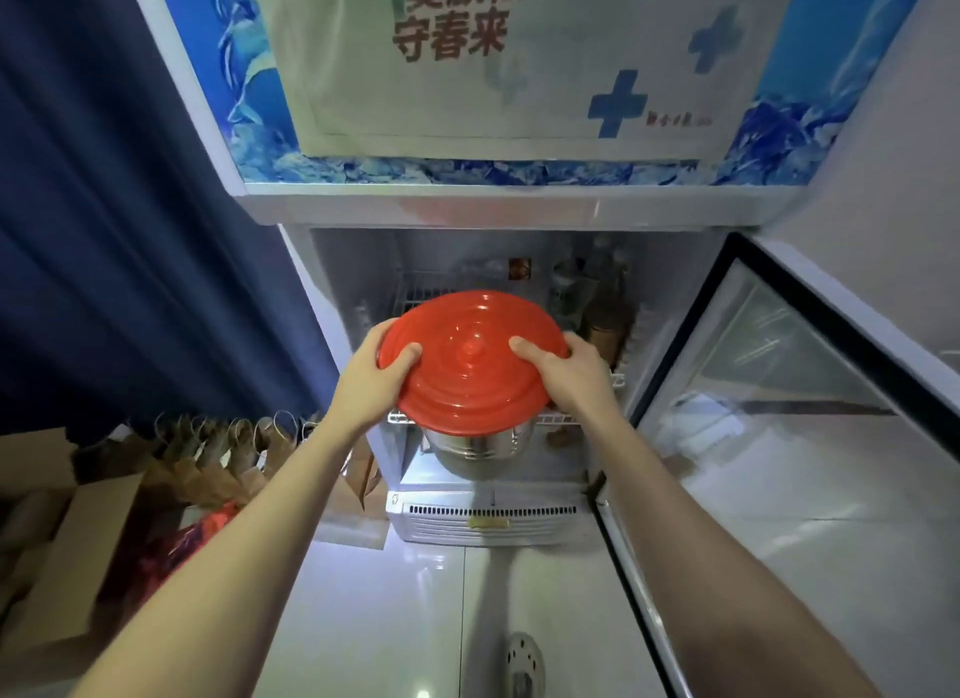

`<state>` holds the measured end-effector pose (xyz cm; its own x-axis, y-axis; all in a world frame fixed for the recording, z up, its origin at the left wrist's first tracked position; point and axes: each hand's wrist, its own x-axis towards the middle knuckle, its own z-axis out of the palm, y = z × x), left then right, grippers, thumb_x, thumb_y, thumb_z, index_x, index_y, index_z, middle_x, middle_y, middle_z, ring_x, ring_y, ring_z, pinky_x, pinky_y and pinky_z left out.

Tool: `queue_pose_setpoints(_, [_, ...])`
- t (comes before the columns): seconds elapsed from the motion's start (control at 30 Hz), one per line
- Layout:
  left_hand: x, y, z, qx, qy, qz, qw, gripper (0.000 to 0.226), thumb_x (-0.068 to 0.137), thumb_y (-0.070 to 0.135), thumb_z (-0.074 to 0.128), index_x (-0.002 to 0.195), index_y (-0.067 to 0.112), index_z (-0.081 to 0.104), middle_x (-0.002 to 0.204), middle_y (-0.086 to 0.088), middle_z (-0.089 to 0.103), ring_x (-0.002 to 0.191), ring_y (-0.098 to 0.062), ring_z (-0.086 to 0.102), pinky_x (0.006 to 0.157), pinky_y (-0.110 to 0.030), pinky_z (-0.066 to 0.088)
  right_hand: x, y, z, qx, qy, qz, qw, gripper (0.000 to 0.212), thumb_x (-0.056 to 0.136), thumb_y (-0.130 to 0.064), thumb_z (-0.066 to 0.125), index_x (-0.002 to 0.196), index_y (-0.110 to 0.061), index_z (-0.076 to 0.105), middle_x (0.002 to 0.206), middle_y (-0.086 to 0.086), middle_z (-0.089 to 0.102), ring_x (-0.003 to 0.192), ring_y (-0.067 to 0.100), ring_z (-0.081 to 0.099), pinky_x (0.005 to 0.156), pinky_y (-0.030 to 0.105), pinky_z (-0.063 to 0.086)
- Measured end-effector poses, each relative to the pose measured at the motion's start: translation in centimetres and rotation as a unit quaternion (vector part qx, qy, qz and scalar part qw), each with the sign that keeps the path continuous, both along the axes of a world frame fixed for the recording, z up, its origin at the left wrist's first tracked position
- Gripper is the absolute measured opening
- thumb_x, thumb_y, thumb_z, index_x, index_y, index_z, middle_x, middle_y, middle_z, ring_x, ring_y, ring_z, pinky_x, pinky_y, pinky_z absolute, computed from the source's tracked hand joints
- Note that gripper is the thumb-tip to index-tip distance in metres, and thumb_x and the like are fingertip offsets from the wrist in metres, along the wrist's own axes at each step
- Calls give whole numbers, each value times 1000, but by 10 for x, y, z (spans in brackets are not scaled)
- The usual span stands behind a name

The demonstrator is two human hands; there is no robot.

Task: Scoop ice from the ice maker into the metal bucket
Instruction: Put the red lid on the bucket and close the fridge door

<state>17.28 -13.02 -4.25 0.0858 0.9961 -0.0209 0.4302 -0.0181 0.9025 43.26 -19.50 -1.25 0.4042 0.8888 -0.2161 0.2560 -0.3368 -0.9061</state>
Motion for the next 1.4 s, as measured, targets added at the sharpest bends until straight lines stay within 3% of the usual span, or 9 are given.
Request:
queue_pose_setpoints(0.23, [20, 82, -3, -1, 23, 46, 999, 46, 85, 71, 65, 120, 41, 63, 113, 12, 75, 108, -19, 72, 103, -47, 57, 28, 89, -5, 12, -8, 26, 1000, 51, 78, -66, 83, 113, -31, 69, 109, -7, 74, 104, 17, 72, 96, 33, 57])
queue_pose_setpoints(0.4, [27, 123, 2, -16, 37, 89, 995, 62, 76, 78, 64, 88, 17, 68, 83, 2, 72, 81, -26, 68, 79, -43, 57, 32, 139, -8, -21, 10, 8, 1000, 108, 60, -84, 80, 143, -17, 63, 134, 2, 70, 114, 24, 69, 102, 38, 56])
queue_pose_setpoints(0.6, [37, 166, 1, 6, -10, 45, 999, 27, 101, 43, 72, 120, 23, 73, 114, 2, 76, 104, -17, 72, 94, -32, 56, 30, 183, -15, 34, 31, -10, 999, 87, 74, -62, 89, 147, -24, 59, 146, 0, 65, 131, 22, 63, 114, 35, 47])
queue_pose_setpoints(0.8, [35, 196, -10, -3, -16, 48, 999, 46, 91, 52, 74, 124, 21, 76, 117, 3, 78, 110, -17, 73, 97, -31, 56, 29, 218, -40, 15, 35, -34, 999, 109, 46, -82, 85, 139, -27, 67, 132, -1, 73, 112, 24, 73, 97, 46, 62])
queue_pose_setpoints(0.97, [38, 217, -26, 25, -24, 45, 998, 45, 101, 40, 73, 140, 19, 69, 118, -3, 76, 71, 2, 68, 56, -9, 52, 25, 224, -44, 25, 29, -35, 999, 79, 70, -66, 88, 127, -14, 72, 113, 6, 75, 92, 26, 77, 80, 47, 67])
queue_pose_setpoints(1.07, [42, 230, -35, 28, -39, 51, 998, 45, 104, 32, 70, 146, 18, 63, 114, -4, 70, 57, 4, 66, 49, -13, 53, 26, 232, -51, 50, 10, -33, 998, 79, 73, -65, 87, 132, -15, 70, 117, 3, 74, 92, 21, 74, 75, 36, 65])
queue_pose_setpoints(1.17, [44, 237, -38, 40, -80, 44, 995, 48, 101, 36, 73, 146, 23, 63, 123, -8, 74, 71, -6, 73, 57, -35, 65, 28, 236, -54, 54, -14, -31, 998, 81, 78, -66, 82, 138, -13, 66, 121, 3, 72, 92, 21, 71, 60, 26, 57])
queue_pose_setpoints(1.3, [47, 239, -45, 35, -99, 43, 994, 53, 95, 42, 77, 144, 27, 64, 122, -9, 75, 82, -19, 78, 61, -46, 67, 32, 246, -66, 68, -29, -40, 996, 85, 77, -69, 82, 137, -10, 68, 131, 8, 72, 114, 27, 71, 98, 36, 58])
queue_pose_setpoints(1.4, [49, 243, -54, 21, -102, 38, 994, 55, 91, 45, 77, 143, 32, 63, 122, -8, 74, 89, -32, 80, 67, -56, 67, 34, 252, -75, 76, -32, -43, 996, 84, 74, -69, 83, 135, -12, 70, 129, 8, 74, 117, 28, 71, 102, 38, 57])
